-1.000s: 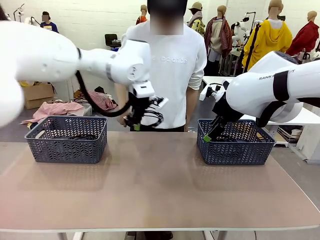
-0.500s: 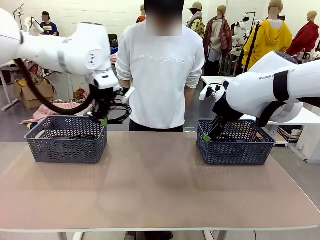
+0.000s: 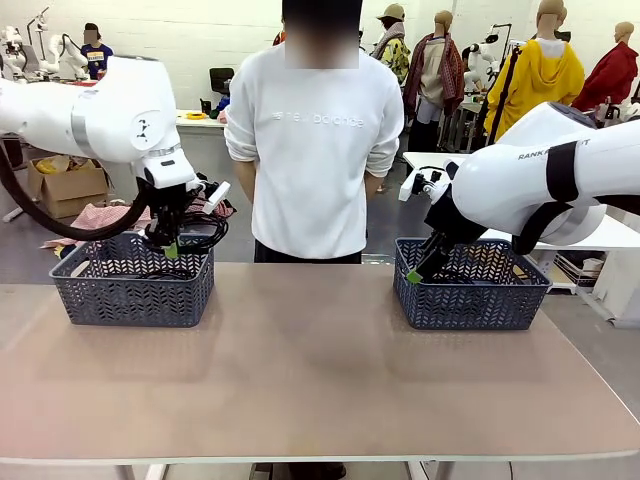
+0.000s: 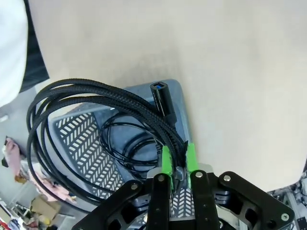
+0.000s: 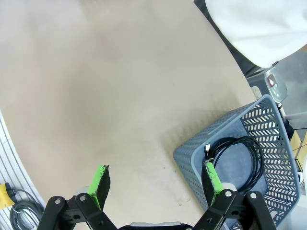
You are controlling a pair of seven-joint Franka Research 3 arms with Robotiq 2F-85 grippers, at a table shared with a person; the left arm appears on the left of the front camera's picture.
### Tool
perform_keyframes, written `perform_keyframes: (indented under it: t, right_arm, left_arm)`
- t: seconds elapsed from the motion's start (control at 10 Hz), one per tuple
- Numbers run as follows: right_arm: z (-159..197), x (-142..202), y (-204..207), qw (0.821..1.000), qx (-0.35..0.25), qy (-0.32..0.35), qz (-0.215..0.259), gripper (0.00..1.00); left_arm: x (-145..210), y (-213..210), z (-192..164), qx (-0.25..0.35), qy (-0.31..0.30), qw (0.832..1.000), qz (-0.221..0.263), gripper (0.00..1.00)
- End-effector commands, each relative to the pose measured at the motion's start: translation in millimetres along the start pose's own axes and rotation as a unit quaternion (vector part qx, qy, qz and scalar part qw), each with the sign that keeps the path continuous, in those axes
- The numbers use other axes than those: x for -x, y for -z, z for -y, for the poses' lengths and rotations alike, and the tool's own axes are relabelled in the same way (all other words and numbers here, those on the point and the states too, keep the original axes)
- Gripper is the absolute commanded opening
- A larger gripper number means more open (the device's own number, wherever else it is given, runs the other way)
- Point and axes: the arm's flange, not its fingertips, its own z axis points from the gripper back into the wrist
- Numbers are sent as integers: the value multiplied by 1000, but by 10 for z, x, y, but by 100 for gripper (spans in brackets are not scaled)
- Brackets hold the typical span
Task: Organize the cables according to human instructions.
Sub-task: Pick up a bundle of cables and place it in the basket indicated by the human.
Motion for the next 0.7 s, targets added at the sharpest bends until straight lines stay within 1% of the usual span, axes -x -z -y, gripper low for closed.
perform_keyframes:
  t: [0.0,0.3,0.6]
  right_arm:
    - [-5,-4,-8,1000,3,2,-1,100]
    - [-5,-4,-8,1000,3,2,-1,100]
    - [-5,-4,-8,1000,3,2,-1,100]
  left_arm:
    - [146,48,-26,-3,-10,1000,8,0]
    - [489,213,-100,1,-51,999,8,0]
    - [686,465,-219,-11,-84,996,14,0]
